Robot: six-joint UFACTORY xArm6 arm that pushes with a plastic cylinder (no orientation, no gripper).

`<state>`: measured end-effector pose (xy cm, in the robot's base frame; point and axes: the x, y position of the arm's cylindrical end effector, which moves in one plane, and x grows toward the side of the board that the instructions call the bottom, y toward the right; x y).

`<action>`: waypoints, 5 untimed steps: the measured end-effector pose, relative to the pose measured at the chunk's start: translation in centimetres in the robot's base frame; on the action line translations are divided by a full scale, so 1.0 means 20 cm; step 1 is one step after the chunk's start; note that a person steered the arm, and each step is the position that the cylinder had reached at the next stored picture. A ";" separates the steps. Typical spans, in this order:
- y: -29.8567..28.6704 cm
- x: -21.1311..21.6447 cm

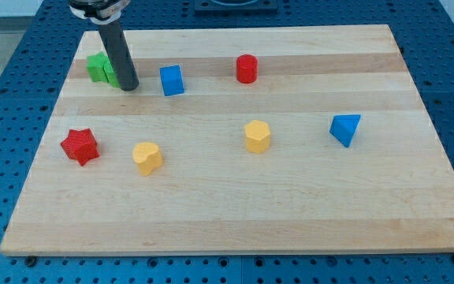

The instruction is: Tap the red star

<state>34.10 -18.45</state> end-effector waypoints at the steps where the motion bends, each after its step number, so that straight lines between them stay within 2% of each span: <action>1: 0.00 0.00; 2: 0.00 0.34; 3: 0.00 0.50; 4: -0.01 0.51; 5: -0.07 0.79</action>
